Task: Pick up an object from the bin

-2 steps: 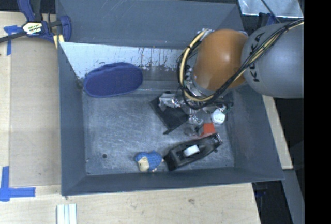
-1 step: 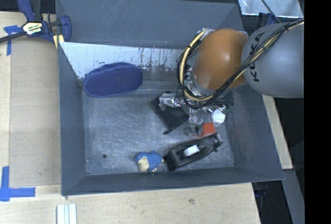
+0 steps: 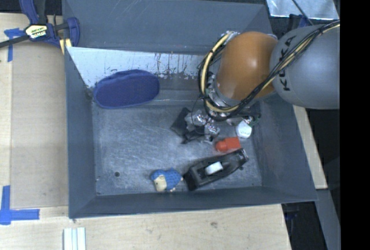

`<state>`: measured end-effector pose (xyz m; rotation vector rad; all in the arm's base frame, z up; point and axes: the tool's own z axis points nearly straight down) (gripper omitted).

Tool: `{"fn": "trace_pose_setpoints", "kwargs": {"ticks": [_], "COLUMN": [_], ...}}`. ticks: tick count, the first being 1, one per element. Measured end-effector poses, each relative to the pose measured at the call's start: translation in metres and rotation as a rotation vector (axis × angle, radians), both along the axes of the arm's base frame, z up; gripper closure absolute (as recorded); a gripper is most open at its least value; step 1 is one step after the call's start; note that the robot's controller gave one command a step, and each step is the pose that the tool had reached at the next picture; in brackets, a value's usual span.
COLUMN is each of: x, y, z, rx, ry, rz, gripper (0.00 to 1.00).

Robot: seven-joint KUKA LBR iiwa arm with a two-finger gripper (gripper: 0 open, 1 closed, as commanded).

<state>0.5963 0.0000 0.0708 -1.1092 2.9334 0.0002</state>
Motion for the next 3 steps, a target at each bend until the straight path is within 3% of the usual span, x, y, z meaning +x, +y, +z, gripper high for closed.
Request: {"fn": "trace_pose_setpoints", "kwargs": {"ticks": [1, 2, 3], "x": [0.002, 0.005, 0.007], "y": [0.000, 0.000, 0.000], "z": [0.024, 0.103, 0.132], "rx": [-0.001, -0.002, -0.001], "ry": [-0.002, -0.008, -0.003], "rz": [-0.003, -0.006, -0.010], "gripper": [1.00, 1.00, 1.00]}}
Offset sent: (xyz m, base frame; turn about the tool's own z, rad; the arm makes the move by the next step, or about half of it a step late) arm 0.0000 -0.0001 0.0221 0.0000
